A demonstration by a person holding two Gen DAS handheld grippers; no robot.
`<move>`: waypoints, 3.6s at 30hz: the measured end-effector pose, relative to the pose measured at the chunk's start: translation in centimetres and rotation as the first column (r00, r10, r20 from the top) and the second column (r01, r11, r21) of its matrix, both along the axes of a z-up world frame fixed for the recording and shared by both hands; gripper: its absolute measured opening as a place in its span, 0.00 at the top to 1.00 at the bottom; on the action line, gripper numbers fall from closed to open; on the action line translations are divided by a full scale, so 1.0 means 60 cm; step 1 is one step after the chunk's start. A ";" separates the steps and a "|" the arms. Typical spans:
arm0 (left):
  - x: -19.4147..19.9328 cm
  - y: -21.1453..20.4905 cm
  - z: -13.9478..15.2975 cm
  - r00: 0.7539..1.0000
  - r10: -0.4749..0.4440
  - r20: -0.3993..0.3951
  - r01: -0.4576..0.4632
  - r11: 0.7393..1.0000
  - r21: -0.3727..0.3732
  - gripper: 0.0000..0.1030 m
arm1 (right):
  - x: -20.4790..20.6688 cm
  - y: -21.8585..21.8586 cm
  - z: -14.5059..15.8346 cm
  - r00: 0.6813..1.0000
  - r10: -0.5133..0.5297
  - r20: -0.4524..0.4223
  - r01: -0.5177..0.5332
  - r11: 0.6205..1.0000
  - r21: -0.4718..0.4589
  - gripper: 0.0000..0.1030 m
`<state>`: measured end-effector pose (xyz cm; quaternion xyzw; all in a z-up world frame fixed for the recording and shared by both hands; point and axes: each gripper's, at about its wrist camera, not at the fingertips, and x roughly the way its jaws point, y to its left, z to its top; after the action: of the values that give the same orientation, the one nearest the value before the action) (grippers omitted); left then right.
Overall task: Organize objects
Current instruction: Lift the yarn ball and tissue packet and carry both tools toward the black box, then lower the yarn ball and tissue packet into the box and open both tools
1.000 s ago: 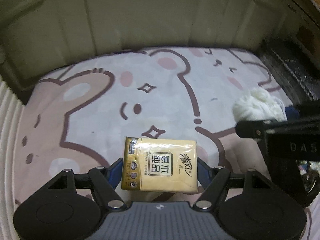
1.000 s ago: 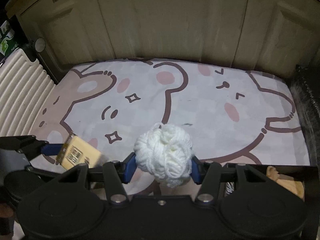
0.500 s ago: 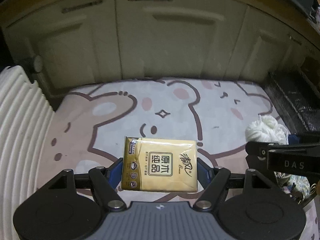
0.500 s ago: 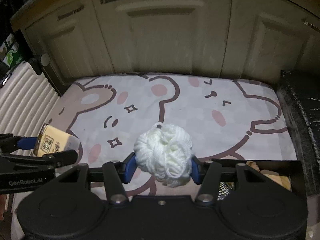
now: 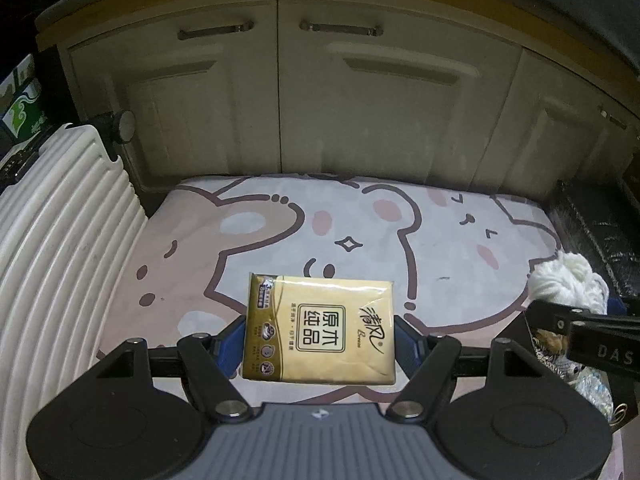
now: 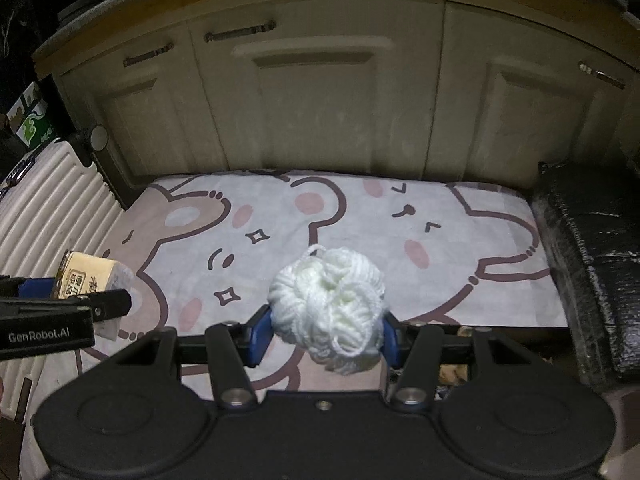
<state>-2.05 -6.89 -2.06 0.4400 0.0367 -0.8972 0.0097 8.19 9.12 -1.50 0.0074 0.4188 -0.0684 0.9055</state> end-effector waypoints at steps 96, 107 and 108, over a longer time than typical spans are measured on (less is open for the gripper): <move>-0.098 0.399 -0.101 0.946 -0.266 0.185 0.173 0.898 0.405 0.14 | -0.151 -0.327 -0.021 0.908 -0.388 -0.157 0.408 0.905 0.124 0.29; -0.083 0.362 -0.073 0.962 -0.204 0.180 0.129 0.925 0.357 0.14 | -0.162 -0.314 -0.003 0.913 -0.386 -0.134 0.401 0.909 0.115 0.29; -0.082 0.357 -0.070 0.964 -0.195 0.179 0.124 0.929 0.348 0.14 | -0.163 -0.313 -0.001 0.913 -0.386 -0.130 0.400 0.910 0.112 0.29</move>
<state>-6.95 14.56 -6.25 0.5293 0.1508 -0.8241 -0.1343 -1.61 -9.66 -1.53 0.1498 0.4595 -0.2209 0.8471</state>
